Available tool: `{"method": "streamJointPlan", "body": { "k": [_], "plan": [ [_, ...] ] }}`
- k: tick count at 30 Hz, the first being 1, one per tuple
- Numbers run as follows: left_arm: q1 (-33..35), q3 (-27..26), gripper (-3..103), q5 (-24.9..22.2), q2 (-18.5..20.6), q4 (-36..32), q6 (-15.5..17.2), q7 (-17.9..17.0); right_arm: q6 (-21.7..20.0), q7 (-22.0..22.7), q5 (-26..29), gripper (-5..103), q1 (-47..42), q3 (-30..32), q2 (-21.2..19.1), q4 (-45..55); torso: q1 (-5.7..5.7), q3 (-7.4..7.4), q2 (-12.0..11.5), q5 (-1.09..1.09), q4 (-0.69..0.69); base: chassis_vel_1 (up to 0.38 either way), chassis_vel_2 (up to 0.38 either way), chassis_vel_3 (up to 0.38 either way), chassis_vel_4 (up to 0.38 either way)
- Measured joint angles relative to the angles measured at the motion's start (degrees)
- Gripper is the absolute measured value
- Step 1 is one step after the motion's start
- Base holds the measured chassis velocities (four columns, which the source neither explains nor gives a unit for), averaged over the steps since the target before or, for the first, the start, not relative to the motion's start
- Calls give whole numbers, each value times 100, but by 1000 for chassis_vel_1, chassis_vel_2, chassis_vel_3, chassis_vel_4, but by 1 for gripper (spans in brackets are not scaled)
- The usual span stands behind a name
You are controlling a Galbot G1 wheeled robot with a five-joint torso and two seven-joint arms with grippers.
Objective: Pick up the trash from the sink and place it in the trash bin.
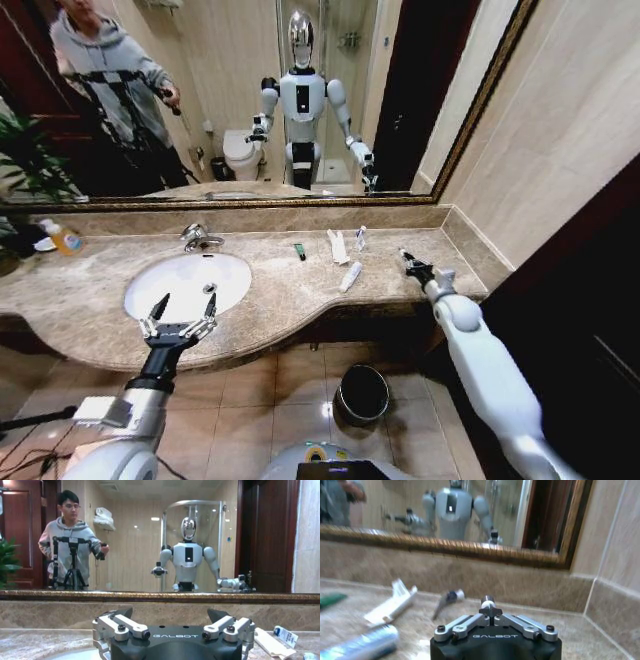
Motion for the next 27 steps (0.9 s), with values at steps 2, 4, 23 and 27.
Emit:
{"method": "streamJointPlan", "body": {
  "k": [2, 4, 23, 27],
  "plan": [
    [0, 0, 100, 0, 0, 0, 0, -1, 55, 145, 60, 0, -542, 170, 35, 607, 0, 0, 0, -3, -1, 0, 0, 0, 0],
    [0, 0, 100, 0, 1, 0, 0, 0, 66, 174, 63, 0, -724, 226, 60, 812, 0, 0, 0, 1, -1, 0, 0, 0, 0],
    [0, 0, 100, 0, 0, 0, 0, 0, 1859, -19, -1097, 0, -3601, 461, 1507, 1300, -1, 0, 1, -2, -2, 0, 0, 0, 0],
    [0, 0, 100, 0, 0, 0, 0, -1, 2081, -200, -1272, 0, -3771, 314, 1705, 619, -1, 0, 1, -1, -1, 0, 0, 0, 0]
  ]
}}
